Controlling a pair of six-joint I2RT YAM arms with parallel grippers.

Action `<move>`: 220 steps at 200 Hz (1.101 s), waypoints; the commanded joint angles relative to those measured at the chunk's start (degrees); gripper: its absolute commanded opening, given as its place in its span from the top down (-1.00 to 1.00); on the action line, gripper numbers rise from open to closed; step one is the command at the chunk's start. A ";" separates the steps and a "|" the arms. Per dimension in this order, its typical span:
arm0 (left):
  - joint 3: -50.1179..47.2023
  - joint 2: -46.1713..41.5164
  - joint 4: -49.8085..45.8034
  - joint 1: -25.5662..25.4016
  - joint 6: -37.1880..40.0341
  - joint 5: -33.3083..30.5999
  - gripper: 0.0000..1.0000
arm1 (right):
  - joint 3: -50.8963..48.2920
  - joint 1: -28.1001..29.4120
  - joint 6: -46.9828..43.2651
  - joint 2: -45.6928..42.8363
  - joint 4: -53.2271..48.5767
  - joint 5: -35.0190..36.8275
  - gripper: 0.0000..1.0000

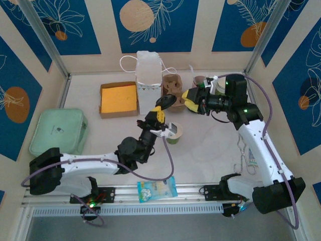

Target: Pack the takeout coffee

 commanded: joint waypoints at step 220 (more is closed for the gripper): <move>0.78 5.38 15.43 -3.55 14.16 1.13 1.00 | 5.21 4.50 0.57 1.54 2.69 -3.96 0.59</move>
